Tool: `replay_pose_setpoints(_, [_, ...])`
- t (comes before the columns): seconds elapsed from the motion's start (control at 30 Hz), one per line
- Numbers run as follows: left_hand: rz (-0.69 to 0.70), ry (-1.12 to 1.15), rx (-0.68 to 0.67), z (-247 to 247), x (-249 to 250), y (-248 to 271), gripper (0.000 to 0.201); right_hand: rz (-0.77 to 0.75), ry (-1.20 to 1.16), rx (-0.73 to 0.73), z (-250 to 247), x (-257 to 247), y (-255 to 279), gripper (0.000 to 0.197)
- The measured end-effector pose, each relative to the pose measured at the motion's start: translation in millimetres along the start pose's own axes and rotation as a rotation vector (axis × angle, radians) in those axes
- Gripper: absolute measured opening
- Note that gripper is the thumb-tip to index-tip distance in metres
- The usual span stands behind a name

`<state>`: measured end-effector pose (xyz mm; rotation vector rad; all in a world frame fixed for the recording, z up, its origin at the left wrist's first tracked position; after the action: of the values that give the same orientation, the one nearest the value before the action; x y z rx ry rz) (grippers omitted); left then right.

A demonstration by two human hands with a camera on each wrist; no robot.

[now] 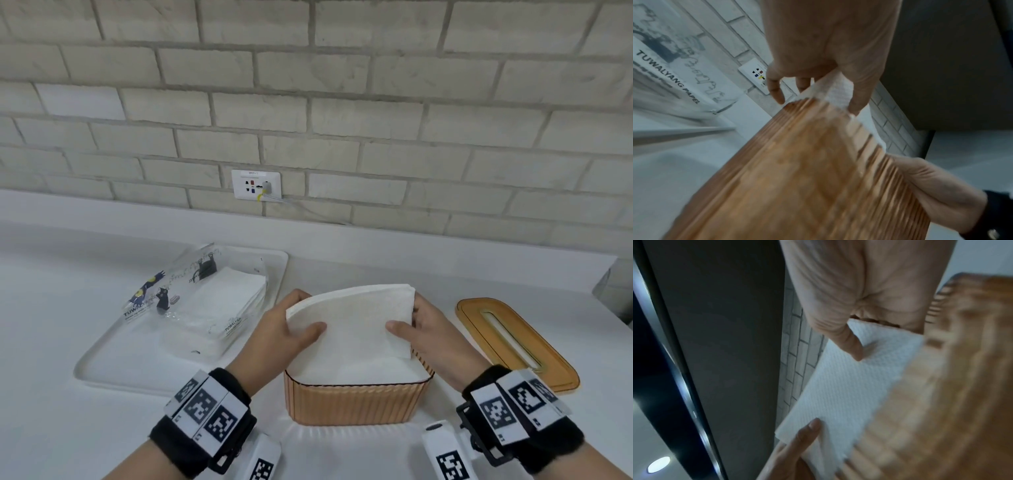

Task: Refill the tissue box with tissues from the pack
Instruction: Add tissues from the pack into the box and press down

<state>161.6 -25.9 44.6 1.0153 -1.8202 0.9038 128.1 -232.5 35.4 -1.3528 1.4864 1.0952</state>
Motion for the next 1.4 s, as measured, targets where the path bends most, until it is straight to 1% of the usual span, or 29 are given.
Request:
replay_pose_setpoints(0.03, [-0.01,-0.021,-0.008,2.5,-1.2,0.4,0.014,0.006,0.029,0.013,-0.5,0.1,0.5,0.027])
replay_pose_setpoints(0.1, [-0.009,-0.077,0.033,1.1,1.5,-2.7,0.015,-0.001,0.051,0.062,-6.8,-6.1,-0.9,0.023])
replay_pose_setpoints(0.17, [-0.022,-0.156,0.082,-3.4,6.8,-7.8,0.032,-0.003,0.082,0.079,-12.7,-14.3,-2.9,0.021])
replay_pose_setpoints(0.2, [-0.051,-0.205,0.066,-2.8,7.1,-11.0,0.044,0.011,0.128,0.062,-12.5,-16.3,-3.2,0.024])
replay_pose_setpoints(0.27, [-0.144,-0.374,-0.059,7.6,1.1,-16.3,0.065,0.06,0.319,-0.008,-7.2,-12.1,-2.5,0.034])
replay_pose_setpoints(0.33, [-0.201,-0.59,-0.183,19.0,-6.3,-18.0,0.076,0.084,0.545,-0.065,0.8,-4.2,0.0,0.046])
replay_pose_setpoints(0.4, [-0.197,-0.763,-0.261,25.9,-7.2,-16.6,0.075,0.085,0.671,-0.062,6.8,1.9,1.6,0.056])
replay_pose_setpoints(0.47, [-0.183,-0.83,-0.31,28.7,-7.2,-14.0,0.068,0.067,0.75,-0.049,11.6,2.7,2.8,0.063])
replay_pose_setpoints(0.53, [-0.152,-0.876,-0.299,27.6,-3.8,-10.9,0.064,0.037,0.83,-0.06,15.2,-0.7,5.4,0.067])
replay_pose_setpoints(0.57, [-0.124,-0.944,-0.273,25.9,1.0,-9.4,0.062,0.005,0.884,-0.058,16.0,-4.0,7.0,0.066])
replay_pose_setpoints(0.63, [-0.047,-1.121,-0.231,24.4,14.0,-6.1,0.06,-0.11,1.009,-0.028,17.0,-15.2,9.5,0.06])
replay_pose_setpoints(0.67, [0.0,-1.16,-0.241,26.6,19.1,-4.9,0.059,-0.174,1.044,-0.021,17.8,-21.6,10.4,0.056])
replay_pose_setpoints(0.7, [0.035,-1.153,-0.283,30.7,22.0,-4.0,0.06,-0.216,1.05,-0.041,19.2,-26.7,11.0,0.052])
replay_pose_setpoints(0.77, [0.044,-1.092,-0.423,41.8,20.4,-3.2,0.062,-0.219,0.997,-0.147,23.0,-30.5,11.0,0.047])
replay_pose_setpoints(0.83, [-0.005,-1.097,-0.554,49.6,12.4,-3.7,0.067,-0.122,0.997,-0.289,25.9,-22.6,9.1,0.05])
replay_pose_setpoints(0.87, [-0.042,-1.113,-0.598,50.7,6.8,-4.5,0.068,-0.065,1.02,-0.344,25.0,-16.1,7.3,0.053])
replay_pose_setpoints(0.93, [-0.124,-1.114,-0.656,50.2,-3.9,-6.0,0.07,0.009,1.062,-0.404,20.8,-4.6,3.6,0.057])
replay_pose_setpoints(1.0, [-0.168,-1.101,-0.681,49.3,-11.7,-6.4,0.07,0.04,1.109,-0.43,18.9,3.0,1.2,0.056])
replay_pose_setpoints(1.13, [-0.16,-1.141,-0.678,53.5,-20.3,-10.9,0.069,0.031,1.19,-0.425,22.6,10.5,0.5,0.053])
replay_pose_setpoints(1.3, [-0.179,-1.102,-0.683,62.5,-19.4,-21.8,0.068,0.01,1.198,-0.38,13.3,13.9,-8.4,0.052])
replay_pose_setpoints(1.4, [-0.211,-1.038,-0.69,65.5,-18.5,-25.7,0.064,0.015,1.18,-0.398,9.2,15.6,-12.5,0.052])
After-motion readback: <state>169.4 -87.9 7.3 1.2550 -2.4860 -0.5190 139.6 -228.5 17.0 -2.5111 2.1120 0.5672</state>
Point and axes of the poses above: each hand's wrist, its own y-axis away from the middle knuckle, its own z-axis out of the palm, x = y × z, the point moved 8 cm from there along -y, towards the middle knuckle, and after that the axes turned 5 degrees about -x, right-handed, at the moved point
